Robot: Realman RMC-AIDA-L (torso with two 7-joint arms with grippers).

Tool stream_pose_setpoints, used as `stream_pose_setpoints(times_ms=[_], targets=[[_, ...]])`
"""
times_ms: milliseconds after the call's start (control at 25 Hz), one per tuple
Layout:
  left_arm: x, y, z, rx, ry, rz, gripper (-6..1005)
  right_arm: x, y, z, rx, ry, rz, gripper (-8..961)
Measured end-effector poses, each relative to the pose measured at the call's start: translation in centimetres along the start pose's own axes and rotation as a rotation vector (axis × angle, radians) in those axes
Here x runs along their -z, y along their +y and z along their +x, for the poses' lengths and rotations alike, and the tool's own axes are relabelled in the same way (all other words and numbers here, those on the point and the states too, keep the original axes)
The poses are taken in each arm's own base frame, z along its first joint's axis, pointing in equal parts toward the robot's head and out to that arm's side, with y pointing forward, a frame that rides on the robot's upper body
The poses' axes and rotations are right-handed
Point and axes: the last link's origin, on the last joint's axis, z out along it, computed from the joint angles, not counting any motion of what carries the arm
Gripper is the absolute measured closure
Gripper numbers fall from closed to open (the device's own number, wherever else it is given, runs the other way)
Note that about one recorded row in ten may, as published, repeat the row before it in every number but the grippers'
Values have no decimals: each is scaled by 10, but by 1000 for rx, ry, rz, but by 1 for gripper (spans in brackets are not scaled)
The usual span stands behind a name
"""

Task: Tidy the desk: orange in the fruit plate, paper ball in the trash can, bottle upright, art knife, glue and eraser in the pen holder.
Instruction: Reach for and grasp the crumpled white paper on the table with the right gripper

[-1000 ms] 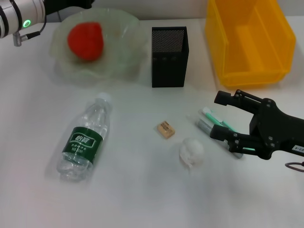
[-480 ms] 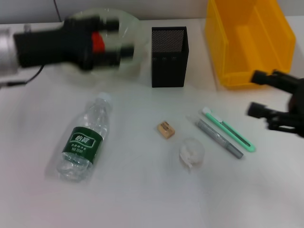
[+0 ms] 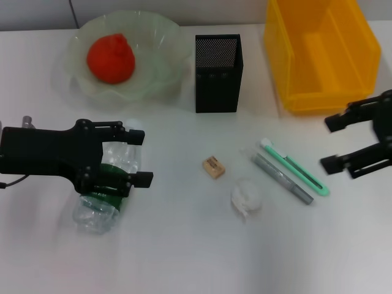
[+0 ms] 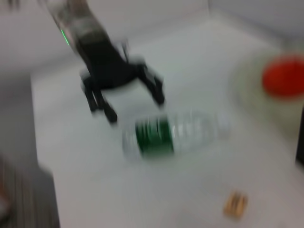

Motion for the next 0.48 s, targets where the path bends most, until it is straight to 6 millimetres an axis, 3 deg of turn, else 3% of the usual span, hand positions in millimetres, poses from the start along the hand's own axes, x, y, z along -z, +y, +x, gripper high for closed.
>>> stream_pose_setpoints(times_ms=[40,80,160,200,240,280,320,480], targets=[[-1,0,-1,5,2,0,157,0,0,0,0,0,0,120],[-1,1,-2,8,3,0,157,-17,1,-19,-17,155,9,120],[-1,1,-3,13,4,-1,157,-25,1,-26,-19,215,14,120],[-2,2,-4,19,3,-9,157,-42,2,-36,-25,320,27,120],[-2,2,-4,19,3,-9,157,-42,2,-36,-25,320,27,120],[-2,3,-5,22,1,-12,157,-60,3,-44,-20,390,24,120],[-1,3,-5,23,-3,-15,157,-60,3,-44,-20,390,24,120],[1,2,-5,24,-10,-14,158,-102,5,-50,3,477,16,119]])
